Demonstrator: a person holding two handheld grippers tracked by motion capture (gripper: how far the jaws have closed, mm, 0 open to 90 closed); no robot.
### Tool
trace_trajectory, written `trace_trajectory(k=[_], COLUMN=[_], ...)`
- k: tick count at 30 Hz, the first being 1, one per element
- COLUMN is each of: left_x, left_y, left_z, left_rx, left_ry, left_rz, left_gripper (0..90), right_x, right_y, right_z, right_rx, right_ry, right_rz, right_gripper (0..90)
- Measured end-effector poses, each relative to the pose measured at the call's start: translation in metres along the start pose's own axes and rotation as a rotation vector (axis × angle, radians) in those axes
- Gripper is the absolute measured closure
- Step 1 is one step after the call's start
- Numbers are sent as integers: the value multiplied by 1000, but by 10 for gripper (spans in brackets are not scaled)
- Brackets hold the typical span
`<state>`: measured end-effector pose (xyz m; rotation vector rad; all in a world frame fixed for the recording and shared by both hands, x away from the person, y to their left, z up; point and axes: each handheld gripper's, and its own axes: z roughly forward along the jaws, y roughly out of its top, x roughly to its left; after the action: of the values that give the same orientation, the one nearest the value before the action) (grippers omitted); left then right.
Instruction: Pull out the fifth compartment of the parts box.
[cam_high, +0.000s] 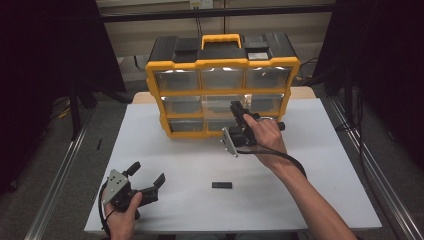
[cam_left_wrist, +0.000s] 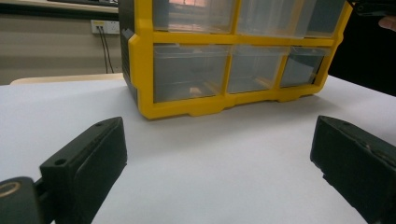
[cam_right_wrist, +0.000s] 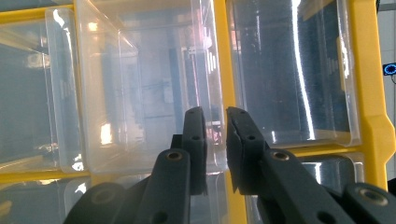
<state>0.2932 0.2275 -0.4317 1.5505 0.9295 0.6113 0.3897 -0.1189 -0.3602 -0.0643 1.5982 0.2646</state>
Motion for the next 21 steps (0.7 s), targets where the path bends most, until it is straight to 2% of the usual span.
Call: trace_trajectory(k=[11, 15, 21], left_x=[0, 0, -1], left_y=[0, 0, 0], left_z=[2, 3, 2], left_rx=[-2, -7, -2], left_ry=[-5, 1, -10], left_rz=[0, -11, 6], left_gripper=[39, 39, 39], right_x=[-1, 1, 1], right_y=[1, 2, 2], right_z=[0, -2, -3], right_rx=[2, 4, 1], right_ry=[6, 2, 2], right_rz=[-8, -7, -7], right_gripper=[791, 792, 792])
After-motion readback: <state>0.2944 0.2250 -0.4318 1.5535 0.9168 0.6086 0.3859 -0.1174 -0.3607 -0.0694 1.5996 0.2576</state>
